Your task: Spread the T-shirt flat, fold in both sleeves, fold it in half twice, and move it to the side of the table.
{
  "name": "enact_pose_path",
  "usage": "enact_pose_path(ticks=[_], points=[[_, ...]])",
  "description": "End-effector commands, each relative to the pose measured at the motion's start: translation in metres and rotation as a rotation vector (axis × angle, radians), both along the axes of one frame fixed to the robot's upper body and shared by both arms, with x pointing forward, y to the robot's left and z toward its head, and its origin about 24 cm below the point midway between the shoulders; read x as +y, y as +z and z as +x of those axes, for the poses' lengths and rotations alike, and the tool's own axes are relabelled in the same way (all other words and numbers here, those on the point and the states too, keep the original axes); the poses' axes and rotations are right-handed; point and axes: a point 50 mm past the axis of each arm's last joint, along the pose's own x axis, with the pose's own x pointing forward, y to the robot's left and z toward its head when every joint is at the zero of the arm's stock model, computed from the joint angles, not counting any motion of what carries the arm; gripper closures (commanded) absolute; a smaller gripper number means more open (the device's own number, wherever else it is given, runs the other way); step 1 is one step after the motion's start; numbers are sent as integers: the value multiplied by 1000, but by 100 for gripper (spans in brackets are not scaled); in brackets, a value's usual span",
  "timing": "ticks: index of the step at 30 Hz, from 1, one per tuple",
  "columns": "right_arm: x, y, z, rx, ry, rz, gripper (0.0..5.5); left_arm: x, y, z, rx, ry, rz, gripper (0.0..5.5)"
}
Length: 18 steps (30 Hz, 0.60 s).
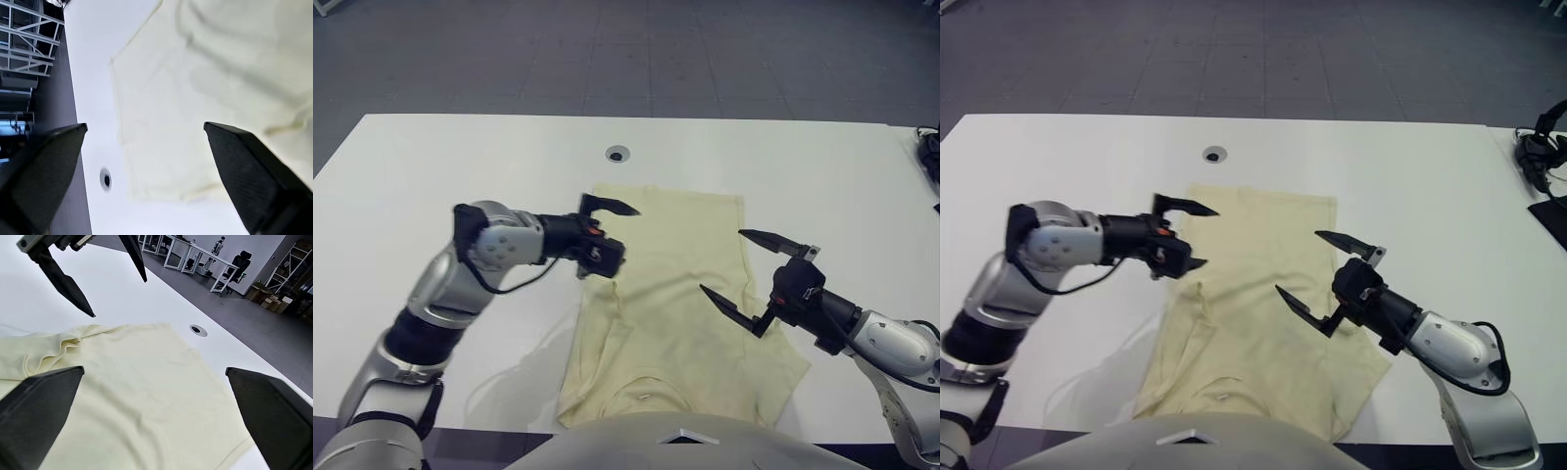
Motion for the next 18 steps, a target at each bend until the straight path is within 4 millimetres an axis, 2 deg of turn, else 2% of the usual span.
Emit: enact_pose_path(ticks=[1, 2, 5, 11, 18], points=[[1, 2, -1, -2, 4, -5, 10, 31, -16, -14, 122, -63, 1, 30], [1, 2, -1, -1, 5, -4, 10, 36, -22, -18, 157, -73, -4, 14], [1, 3, -1, 1, 9, -5, 10, 43, -35, -30, 220, -100, -22, 11], [1, 3, -2, 5, 12, -6, 10, 23, -52, -46, 224, -161, -116, 11], [0, 5, -2, 9, 18, -2, 10, 15, -53, -61, 210, -199, -136, 11]])
